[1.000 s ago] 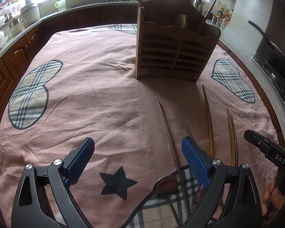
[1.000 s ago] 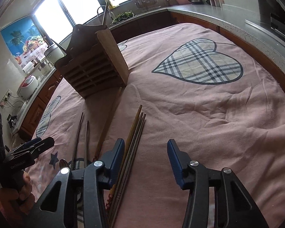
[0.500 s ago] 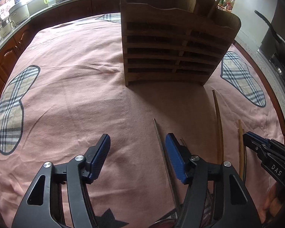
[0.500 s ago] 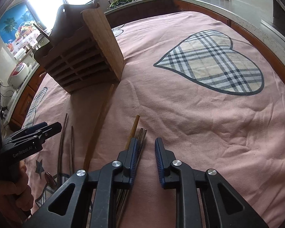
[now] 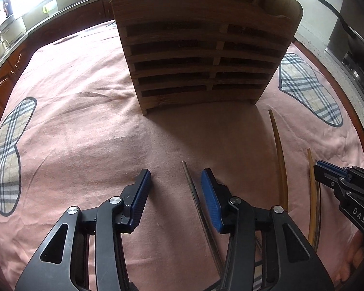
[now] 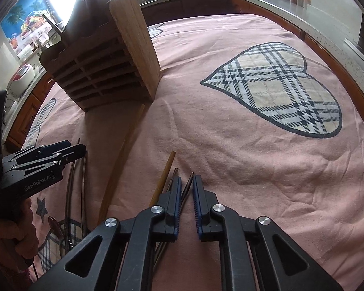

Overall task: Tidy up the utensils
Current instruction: 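Grasp a thin metal chopstick with the left tool while the right tool grasps wooden chopsticks, then carry both held chopsticks up and lower them into the wooden holder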

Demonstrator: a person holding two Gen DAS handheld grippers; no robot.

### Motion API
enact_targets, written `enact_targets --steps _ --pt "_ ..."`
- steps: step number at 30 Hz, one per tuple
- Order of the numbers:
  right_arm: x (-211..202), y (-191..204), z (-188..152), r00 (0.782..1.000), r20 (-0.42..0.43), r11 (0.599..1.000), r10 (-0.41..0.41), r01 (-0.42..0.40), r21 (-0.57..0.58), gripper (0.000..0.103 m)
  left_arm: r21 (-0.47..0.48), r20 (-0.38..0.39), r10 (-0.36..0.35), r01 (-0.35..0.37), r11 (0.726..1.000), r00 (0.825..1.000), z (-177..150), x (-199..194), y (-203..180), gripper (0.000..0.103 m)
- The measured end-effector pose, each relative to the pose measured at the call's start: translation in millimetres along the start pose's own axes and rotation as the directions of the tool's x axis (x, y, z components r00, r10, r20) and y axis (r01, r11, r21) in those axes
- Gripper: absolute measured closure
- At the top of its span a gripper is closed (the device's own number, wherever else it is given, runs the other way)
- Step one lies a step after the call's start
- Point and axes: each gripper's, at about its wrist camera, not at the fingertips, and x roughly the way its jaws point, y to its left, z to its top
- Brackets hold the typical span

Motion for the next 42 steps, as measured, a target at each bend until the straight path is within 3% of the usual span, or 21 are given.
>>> enact_targets --steps 3,5,7,12,19,30,42 --pt "0.3 -0.6 0.0 1.0 0.0 1.0 0.008 -0.008 0.004 0.092 0.013 0.003 0.012 -0.012 1.0 1.0 1.0 1.1 -2.8 0.063" --pt "0.1 -1.3 -0.2 1.0 0.004 1.0 0.013 -0.013 0.005 0.093 0.027 0.012 0.015 -0.015 1.0 1.0 1.6 1.0 -5.3 0.085" --pt "-0.5 -4.3 -0.7 1.0 0.009 1.0 0.026 -0.026 0.015 0.094 0.037 0.01 0.009 -0.009 0.999 1.0 2.4 0.7 -6.4 0.094" --pt "-10.7 -11.5 -2.4 0.996 0.038 0.995 0.076 -0.078 0.059 0.096 0.0 0.011 -0.046 0.046 0.999 0.999 1.7 -7.7 1.6 0.095" --pt "-45.0 -11.8 -1.5 0.986 0.113 0.989 0.124 -0.132 0.06 0.097 -0.039 0.112 -0.11 0.115 0.993 0.988 -9.1 -64.0 16.3 0.096" --pt "-102.8 4.6 -4.0 0.958 0.238 0.986 0.161 -0.167 0.004 0.098 -0.069 0.257 -0.163 0.186 0.98 0.953 -39.5 -149.9 36.9 0.096" --pt "-154.1 18.7 -14.7 0.92 0.359 0.987 0.157 -0.155 -0.035 0.099 -0.092 0.388 -0.176 0.228 0.969 0.905 -70.6 -209.2 54.3 0.098"
